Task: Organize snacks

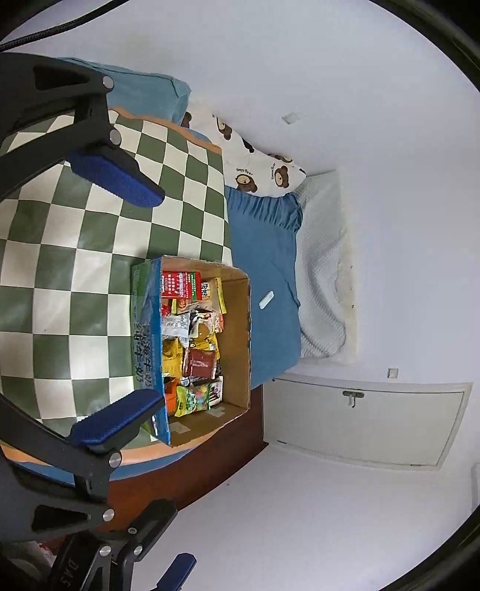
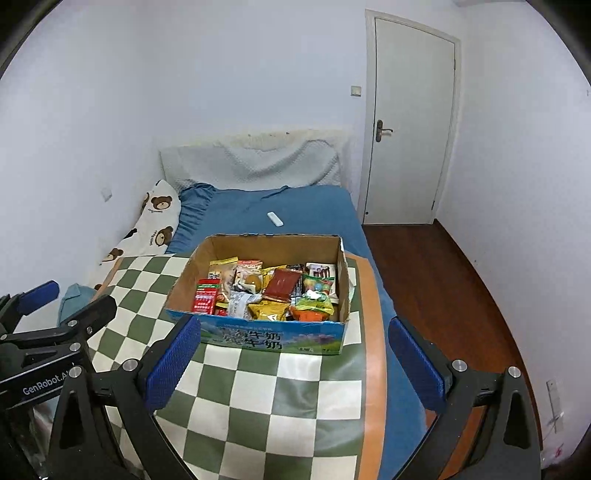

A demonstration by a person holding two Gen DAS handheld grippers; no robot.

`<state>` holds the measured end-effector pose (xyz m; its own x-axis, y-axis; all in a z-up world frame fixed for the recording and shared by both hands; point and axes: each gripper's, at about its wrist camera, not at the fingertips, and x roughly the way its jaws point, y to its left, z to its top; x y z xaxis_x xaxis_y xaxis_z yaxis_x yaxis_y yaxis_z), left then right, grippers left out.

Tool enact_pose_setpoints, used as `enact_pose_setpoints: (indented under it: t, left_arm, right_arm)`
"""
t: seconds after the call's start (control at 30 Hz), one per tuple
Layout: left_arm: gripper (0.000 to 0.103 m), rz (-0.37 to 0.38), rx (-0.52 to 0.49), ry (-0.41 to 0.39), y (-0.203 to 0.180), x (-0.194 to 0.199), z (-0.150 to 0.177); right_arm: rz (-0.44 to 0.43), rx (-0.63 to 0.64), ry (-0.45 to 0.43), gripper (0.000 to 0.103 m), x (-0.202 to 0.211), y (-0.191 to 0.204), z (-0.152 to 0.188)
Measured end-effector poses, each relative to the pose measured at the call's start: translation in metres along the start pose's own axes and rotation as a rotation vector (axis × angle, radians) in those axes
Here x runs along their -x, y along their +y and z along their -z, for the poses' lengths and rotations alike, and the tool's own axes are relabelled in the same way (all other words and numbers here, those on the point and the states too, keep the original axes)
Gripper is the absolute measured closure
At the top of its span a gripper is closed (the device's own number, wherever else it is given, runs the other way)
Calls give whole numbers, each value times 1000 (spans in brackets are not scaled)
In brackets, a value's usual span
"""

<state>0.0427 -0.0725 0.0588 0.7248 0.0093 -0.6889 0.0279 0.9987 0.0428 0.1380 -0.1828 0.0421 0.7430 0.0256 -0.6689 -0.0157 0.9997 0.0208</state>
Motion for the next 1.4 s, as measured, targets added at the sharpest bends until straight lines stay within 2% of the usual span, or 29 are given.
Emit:
enact_pose_setpoints:
  t: [0.27,0.7,1.4]
  left_arm:
    - [1,-31,14,13,2,-34,-11]
    - [1,-59,18,55,-1,-81,-19]
    - [1,-49,14,72,-4,-94,-17]
  right_arm:
    - [17,-2,-12,0,-35,-4,-12]
    - [63,-38,33,0,-90,-15,-20]
    - [86,-44,62,0,-101,-16,-12]
